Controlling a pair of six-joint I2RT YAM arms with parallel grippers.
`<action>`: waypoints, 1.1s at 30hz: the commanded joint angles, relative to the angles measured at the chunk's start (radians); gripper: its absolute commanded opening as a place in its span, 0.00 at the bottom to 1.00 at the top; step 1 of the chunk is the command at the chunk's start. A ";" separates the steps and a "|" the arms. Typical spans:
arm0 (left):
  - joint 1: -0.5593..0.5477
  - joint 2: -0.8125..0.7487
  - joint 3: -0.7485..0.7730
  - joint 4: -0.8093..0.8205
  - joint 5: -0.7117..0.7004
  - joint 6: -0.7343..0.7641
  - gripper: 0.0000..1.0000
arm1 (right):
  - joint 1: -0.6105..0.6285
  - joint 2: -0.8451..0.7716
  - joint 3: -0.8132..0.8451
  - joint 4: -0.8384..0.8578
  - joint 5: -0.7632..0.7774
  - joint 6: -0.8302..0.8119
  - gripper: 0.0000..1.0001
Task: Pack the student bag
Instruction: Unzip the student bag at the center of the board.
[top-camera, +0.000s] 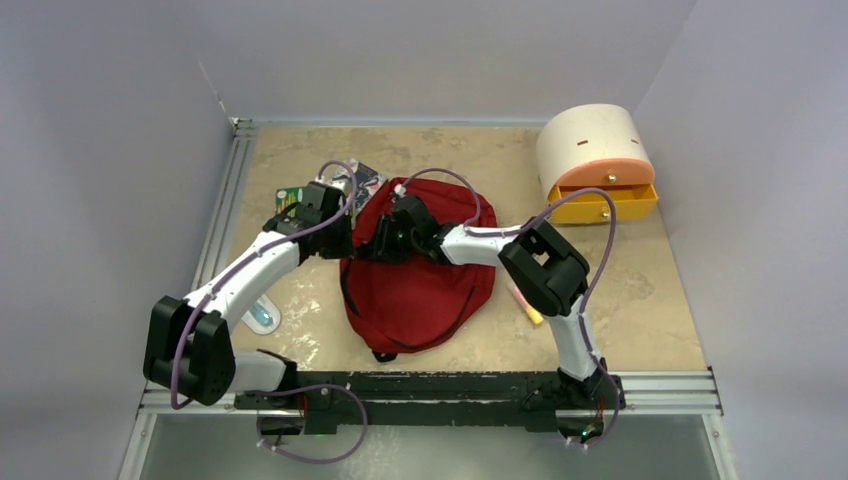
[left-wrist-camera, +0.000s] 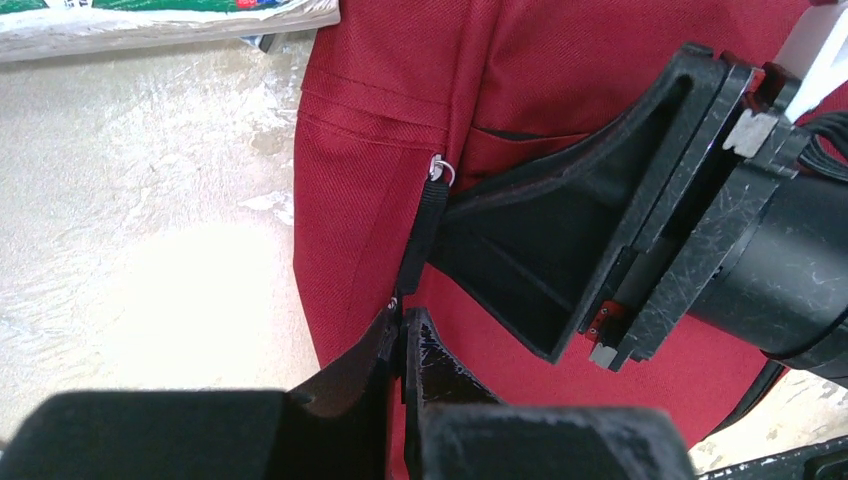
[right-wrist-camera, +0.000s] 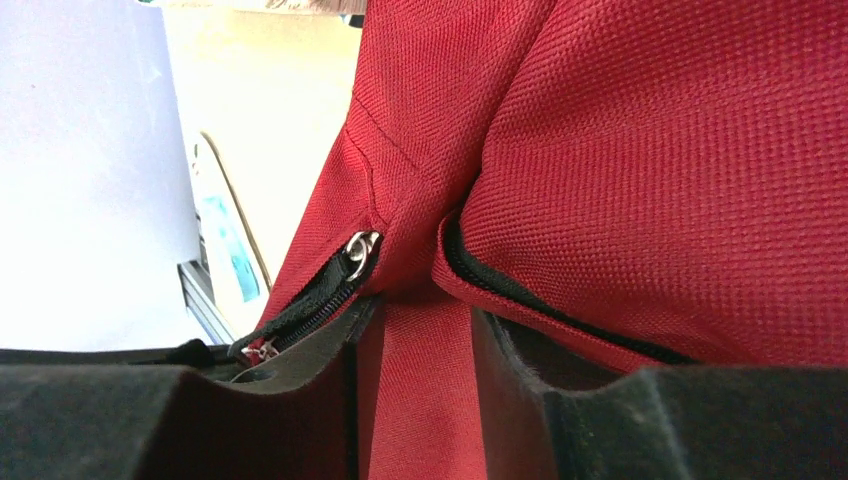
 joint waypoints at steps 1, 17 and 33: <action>0.006 -0.038 -0.018 -0.019 0.011 -0.042 0.00 | -0.013 0.010 0.063 0.022 0.028 0.049 0.37; 0.006 -0.117 -0.030 -0.181 -0.072 -0.169 0.00 | -0.050 0.038 0.074 0.033 0.048 0.065 0.34; 0.006 -0.227 -0.012 -0.273 0.076 -0.196 0.00 | -0.078 0.114 0.201 -0.006 0.048 0.028 0.34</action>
